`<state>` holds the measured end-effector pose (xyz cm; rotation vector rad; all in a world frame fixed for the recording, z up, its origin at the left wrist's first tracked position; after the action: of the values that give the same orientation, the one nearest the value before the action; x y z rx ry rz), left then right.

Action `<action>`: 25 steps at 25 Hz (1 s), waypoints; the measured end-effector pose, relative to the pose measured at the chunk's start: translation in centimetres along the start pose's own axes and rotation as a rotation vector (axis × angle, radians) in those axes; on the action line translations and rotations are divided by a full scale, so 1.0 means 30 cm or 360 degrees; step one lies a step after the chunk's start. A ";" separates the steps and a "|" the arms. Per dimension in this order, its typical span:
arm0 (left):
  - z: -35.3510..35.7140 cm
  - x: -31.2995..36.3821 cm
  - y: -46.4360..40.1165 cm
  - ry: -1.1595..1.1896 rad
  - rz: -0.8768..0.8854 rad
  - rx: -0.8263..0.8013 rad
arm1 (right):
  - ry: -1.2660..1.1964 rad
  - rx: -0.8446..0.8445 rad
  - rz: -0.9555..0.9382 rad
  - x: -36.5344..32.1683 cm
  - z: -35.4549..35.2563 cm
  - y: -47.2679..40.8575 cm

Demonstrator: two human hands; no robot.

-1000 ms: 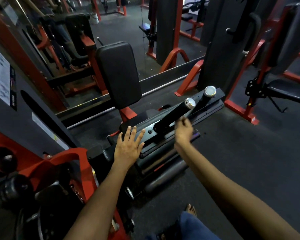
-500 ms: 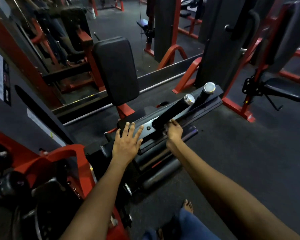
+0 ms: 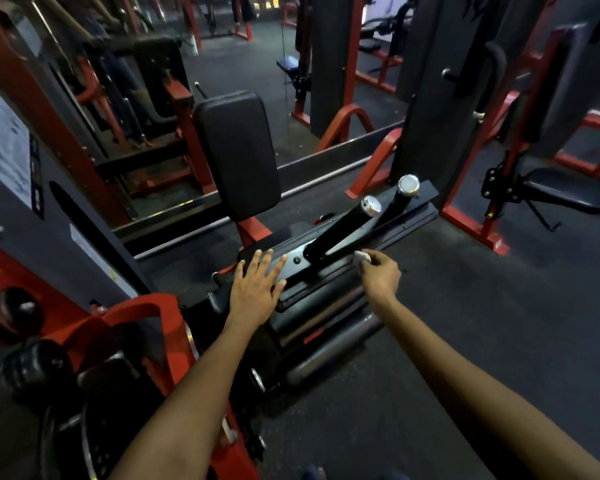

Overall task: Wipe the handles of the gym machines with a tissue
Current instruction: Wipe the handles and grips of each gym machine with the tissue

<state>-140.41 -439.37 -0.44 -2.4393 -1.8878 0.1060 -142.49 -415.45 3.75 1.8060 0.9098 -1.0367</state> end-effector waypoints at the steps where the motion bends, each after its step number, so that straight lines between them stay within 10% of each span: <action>1: -0.022 0.011 0.009 0.0026 -0.0056 0.0047 | 0.0081 0.0018 -0.0076 -0.005 -0.033 0.010; 10: -0.280 0.375 0.147 0.0378 -0.0299 0.0286 | 0.0799 0.0079 -0.0941 -0.108 -0.370 0.163; 25: -0.308 1.119 0.385 0.0514 -0.0161 0.0183 | 0.1156 0.0160 -0.1018 0.148 -0.966 0.320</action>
<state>-120.07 -409.78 7.08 -2.1300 -1.8019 -0.1688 -123.95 -392.05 11.47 2.0608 1.9981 -0.7798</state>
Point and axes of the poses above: each hand's wrist, its own y-axis away from the middle knuckle, its own z-axis out of the palm, x = y × z, the point moved 4 cm from there along -y, towards the middle knuckle, and after that the axes turned 9 degrees about z, right-handed, at the moved point
